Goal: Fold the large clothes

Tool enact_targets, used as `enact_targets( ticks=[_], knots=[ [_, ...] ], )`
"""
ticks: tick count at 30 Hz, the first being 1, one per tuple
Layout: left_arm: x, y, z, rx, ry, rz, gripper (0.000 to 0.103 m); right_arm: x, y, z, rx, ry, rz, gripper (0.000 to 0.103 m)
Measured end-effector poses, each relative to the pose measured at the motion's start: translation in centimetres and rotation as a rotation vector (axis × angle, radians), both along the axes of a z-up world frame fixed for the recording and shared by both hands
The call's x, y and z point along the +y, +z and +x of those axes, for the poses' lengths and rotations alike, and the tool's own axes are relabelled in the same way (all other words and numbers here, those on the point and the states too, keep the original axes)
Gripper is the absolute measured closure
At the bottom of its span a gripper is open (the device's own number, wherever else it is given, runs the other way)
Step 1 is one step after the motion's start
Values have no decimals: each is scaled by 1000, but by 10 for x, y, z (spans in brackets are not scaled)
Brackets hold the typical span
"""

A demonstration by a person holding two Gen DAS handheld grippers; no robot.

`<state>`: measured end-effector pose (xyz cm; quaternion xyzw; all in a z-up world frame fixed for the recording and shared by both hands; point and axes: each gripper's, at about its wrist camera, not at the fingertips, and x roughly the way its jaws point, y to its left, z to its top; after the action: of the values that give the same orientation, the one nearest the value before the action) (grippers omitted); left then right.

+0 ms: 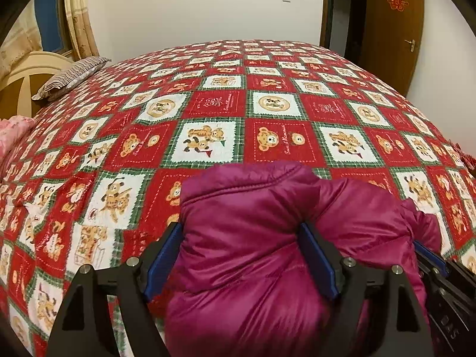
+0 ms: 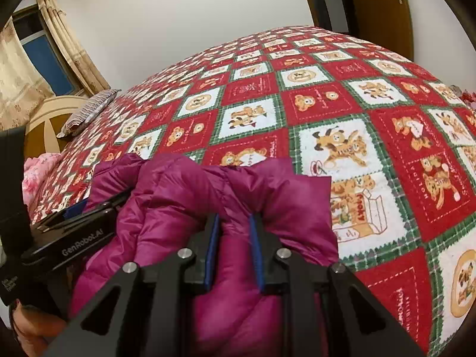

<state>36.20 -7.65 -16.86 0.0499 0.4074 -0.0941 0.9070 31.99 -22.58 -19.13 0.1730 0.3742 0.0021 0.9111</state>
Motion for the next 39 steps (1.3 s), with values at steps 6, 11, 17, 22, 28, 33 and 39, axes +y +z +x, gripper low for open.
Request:
enact_targets(
  ticks=[6, 11, 17, 22, 28, 33, 39],
  knots=[
    [50, 31, -34, -26, -32, -108, 22, -11, 26, -29, -53, -25, 67, 63],
    [92, 34, -48, 2, -31, -203, 22, -35, 41, -84, -148, -93, 172, 23],
    [102, 4, -47, 137, -26, -501, 21, -46, 13, -99, -60, -101, 241, 22],
    [77, -10, -46, 190, -83, -565, 21, -35, 6, -80, -33, -10, 279, 22],
    [71, -17, -39, 199, -116, -563, 21, -28, -6, -63, -3, 48, 301, 22],
    [80, -25, -40, 194, -133, -600, 20, -18, -6, -59, -3, 95, 242, 21],
    [80, -28, -42, 159, -175, -597, 20, -5, -9, -58, 8, 171, 171, 21]
  ],
)
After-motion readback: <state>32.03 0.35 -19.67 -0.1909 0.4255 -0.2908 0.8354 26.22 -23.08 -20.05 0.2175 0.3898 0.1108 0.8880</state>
